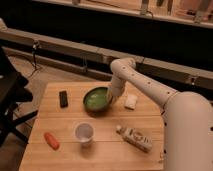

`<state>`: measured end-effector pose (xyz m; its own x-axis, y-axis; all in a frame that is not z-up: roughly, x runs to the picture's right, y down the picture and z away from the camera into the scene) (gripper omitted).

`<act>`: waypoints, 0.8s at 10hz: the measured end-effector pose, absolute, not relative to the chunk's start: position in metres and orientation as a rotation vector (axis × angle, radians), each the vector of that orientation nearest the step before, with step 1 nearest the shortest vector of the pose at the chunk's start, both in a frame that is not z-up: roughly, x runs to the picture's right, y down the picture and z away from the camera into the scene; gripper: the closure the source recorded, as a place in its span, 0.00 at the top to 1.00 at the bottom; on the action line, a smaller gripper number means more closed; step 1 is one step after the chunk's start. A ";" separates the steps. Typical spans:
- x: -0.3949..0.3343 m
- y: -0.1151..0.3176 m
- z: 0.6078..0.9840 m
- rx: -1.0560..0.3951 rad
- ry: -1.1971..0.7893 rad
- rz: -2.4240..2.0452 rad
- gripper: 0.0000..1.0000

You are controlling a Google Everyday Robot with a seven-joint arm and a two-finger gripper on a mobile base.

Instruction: Drag the ceramic bowl in a circle

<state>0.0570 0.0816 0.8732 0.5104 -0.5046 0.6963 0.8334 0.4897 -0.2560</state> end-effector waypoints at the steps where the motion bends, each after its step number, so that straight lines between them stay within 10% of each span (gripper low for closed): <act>1: 0.058 0.081 0.873 -0.632 -0.591 -0.872 0.11; 8: 0.066 0.078 0.874 -0.641 -0.580 -0.863 0.11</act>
<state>0.0656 0.0777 0.8738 0.5232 -0.5001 0.6900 0.8279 0.4903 -0.2724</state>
